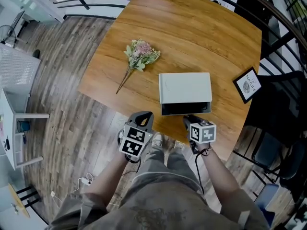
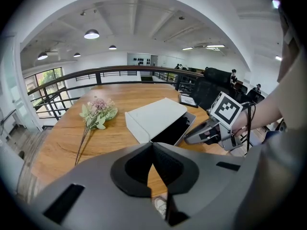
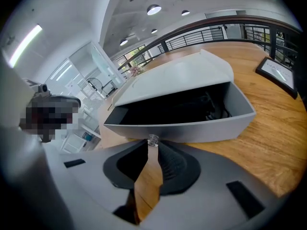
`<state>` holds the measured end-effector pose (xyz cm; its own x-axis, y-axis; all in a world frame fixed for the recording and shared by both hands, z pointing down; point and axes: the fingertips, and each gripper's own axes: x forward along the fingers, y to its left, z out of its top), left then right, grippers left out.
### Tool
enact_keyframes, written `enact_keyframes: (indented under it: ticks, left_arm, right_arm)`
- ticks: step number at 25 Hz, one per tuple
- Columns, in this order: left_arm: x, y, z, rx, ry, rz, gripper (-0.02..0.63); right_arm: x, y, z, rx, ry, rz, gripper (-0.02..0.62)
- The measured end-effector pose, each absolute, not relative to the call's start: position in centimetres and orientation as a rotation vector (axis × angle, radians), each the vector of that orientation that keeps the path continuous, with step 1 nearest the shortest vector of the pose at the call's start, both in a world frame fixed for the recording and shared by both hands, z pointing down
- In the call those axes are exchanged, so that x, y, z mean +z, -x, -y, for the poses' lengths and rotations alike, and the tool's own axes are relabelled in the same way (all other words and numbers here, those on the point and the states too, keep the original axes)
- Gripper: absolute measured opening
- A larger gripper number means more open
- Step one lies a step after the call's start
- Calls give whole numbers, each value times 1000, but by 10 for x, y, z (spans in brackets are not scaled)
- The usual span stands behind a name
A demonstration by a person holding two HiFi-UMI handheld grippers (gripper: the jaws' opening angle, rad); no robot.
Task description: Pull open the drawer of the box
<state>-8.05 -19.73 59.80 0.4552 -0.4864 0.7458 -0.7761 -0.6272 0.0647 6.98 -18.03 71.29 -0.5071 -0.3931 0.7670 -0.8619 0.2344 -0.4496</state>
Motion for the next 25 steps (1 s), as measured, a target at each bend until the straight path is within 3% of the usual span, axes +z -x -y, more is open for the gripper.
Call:
enact_keyframes:
  ticks: [25]
  left_arm:
    - [612, 72, 146, 1062, -2303, 939, 15]
  right_arm:
    - [719, -64, 111, 1266, -1087, 1966, 81]
